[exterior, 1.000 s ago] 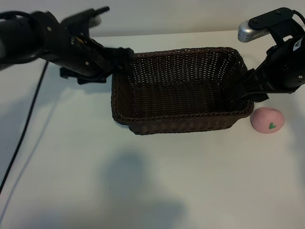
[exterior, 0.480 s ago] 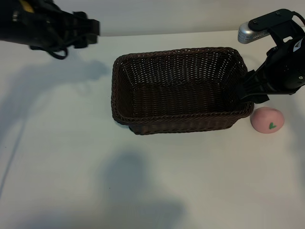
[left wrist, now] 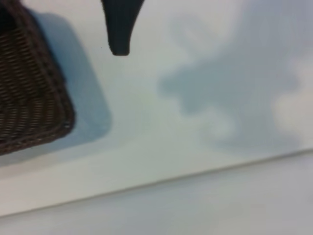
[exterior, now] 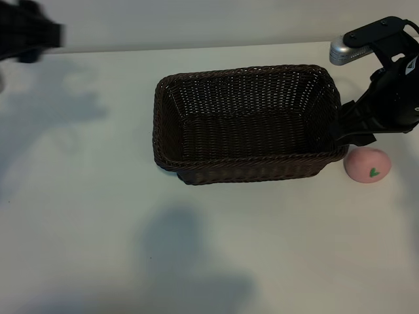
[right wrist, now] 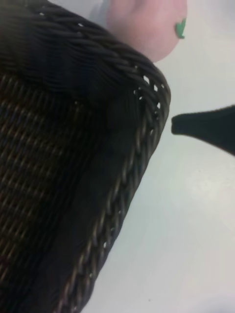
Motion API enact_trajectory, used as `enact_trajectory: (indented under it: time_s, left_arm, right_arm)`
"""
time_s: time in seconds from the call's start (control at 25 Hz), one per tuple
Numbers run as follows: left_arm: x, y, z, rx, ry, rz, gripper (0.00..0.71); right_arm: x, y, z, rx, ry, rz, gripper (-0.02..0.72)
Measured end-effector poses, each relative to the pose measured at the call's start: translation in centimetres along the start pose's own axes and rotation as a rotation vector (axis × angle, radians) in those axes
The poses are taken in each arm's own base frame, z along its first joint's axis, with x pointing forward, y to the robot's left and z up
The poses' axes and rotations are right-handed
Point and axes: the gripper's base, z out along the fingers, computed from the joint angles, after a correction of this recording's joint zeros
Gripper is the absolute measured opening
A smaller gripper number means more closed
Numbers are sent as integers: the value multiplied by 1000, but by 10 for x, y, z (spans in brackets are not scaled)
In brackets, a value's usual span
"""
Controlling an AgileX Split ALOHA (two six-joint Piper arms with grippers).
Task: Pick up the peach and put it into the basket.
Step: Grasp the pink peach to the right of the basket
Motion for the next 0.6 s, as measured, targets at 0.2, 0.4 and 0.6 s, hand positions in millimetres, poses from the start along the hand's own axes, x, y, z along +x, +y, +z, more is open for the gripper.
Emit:
enact_trajectory:
  time_s: [0.2, 0.4, 0.6]
  left_arm:
    - [13, 17, -58, -99, -90, -6, 596]
    - [48, 29, -114, -126, -198, -42, 596]
    - [107, 34, -120, -149, -163, -41, 596]
  right_arm:
    - [0, 0, 0, 1, 0, 0, 595]
    - [0, 0, 0, 1, 0, 1, 595]
    - [0, 0, 0, 0, 1, 2, 595]
